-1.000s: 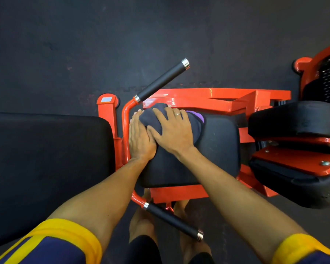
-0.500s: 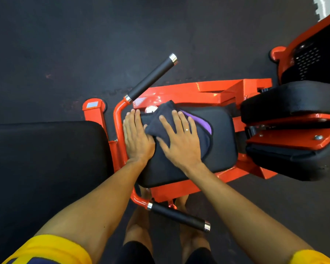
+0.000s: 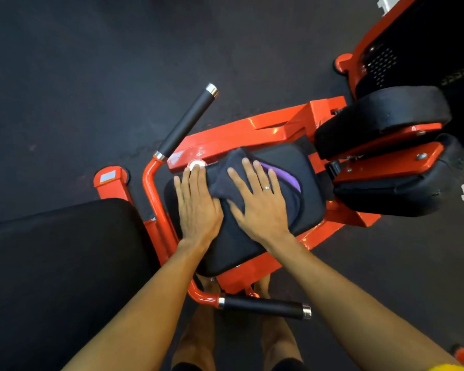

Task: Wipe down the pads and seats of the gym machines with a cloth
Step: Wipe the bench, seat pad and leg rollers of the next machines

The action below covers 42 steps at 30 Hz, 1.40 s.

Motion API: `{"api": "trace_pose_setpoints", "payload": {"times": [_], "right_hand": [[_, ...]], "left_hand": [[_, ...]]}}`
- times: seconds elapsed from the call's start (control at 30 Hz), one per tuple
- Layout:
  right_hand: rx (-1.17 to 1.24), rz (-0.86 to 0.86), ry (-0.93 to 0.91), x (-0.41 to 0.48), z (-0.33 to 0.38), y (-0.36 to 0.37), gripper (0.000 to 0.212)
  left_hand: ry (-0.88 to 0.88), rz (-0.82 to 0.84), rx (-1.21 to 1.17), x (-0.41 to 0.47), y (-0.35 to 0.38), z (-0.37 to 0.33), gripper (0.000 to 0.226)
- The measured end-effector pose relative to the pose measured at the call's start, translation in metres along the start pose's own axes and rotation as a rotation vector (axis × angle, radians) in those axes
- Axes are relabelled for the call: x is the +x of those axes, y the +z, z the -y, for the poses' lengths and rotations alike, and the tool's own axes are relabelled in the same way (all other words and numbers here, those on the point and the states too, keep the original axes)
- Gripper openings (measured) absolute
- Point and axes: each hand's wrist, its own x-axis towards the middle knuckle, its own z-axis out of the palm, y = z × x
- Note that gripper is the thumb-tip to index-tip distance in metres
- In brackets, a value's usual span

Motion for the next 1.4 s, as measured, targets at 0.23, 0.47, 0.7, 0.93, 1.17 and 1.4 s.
{"api": "trace_pose_setpoints", "payload": {"times": [0.23, 0.47, 0.7, 0.93, 1.17, 1.4], "right_hand": [[-0.093, -0.101, 0.416, 0.042, -0.054, -0.014, 0.062], [0.007, -0.048, 0.076, 0.018, -0.067, -0.012, 0.065], [-0.079, -0.096, 0.617, 0.073, -0.058, -0.011, 0.057], [-0.008, -0.055, 0.515, 0.053, -0.064, -0.015, 0.063], [-0.01, -0.048, 0.682, 0.005, -0.054, -0.023, 0.079], [0.043, -0.051, 0.63, 0.058, -0.066, -0.02, 0.07]], "left_hand": [[0.086, 0.062, 0.008, 0.025, 0.011, -0.037, 0.062], [0.186, 0.133, 0.132, 0.038, 0.024, -0.056, 0.057], [0.15, 0.15, 0.176, 0.037, 0.021, -0.061, 0.062], [0.133, 0.173, 0.178, 0.04, 0.02, -0.062, 0.061], [0.131, 0.168, 0.182, 0.04, 0.018, -0.064, 0.061], [0.128, 0.18, 0.196, 0.041, 0.022, -0.064, 0.062]]}}
